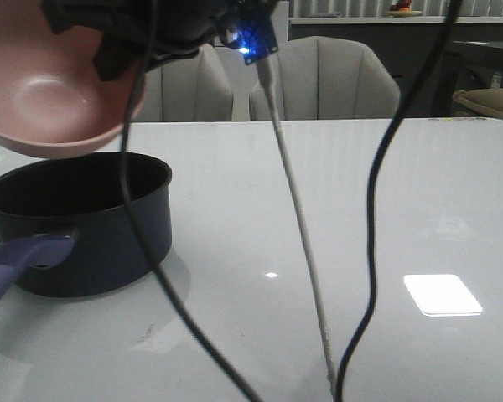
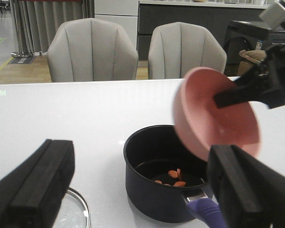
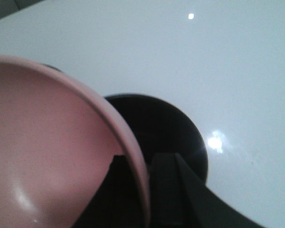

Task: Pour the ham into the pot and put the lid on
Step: 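Tilt the pink bowl over the saucepan to pour the carrot slices in, then carry the empty pink bowl back and set it on the table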

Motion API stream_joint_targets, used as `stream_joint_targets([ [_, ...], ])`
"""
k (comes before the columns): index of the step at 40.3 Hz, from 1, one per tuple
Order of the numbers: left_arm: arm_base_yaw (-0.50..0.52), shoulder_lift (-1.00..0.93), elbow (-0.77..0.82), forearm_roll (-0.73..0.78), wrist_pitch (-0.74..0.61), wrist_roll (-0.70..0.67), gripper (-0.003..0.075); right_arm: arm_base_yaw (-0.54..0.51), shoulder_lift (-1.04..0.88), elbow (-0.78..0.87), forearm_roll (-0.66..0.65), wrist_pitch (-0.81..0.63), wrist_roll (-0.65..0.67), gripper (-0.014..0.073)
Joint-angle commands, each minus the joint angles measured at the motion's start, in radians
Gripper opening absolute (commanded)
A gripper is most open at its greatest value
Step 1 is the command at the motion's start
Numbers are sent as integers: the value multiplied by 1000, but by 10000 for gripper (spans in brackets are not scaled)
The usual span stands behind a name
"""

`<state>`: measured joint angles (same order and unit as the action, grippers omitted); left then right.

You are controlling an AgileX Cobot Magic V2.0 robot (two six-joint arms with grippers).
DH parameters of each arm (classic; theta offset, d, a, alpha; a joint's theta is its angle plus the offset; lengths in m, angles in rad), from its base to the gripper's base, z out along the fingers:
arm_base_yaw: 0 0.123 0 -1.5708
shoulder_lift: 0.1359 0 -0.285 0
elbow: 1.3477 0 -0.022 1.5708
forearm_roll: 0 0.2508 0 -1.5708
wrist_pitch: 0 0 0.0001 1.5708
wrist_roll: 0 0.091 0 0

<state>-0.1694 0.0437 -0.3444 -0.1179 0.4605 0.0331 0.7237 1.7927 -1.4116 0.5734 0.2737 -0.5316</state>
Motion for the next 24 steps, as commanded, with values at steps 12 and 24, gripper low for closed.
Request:
stream_joint_targets([
  [12, -8, 12, -24, -12, -70, -2, 606, -346, -127, -35, -17, 352, 80, 138],
  [24, -8, 12, -24, -12, -70, -2, 606, -511, -124, 68, -142, 374, 198, 138],
])
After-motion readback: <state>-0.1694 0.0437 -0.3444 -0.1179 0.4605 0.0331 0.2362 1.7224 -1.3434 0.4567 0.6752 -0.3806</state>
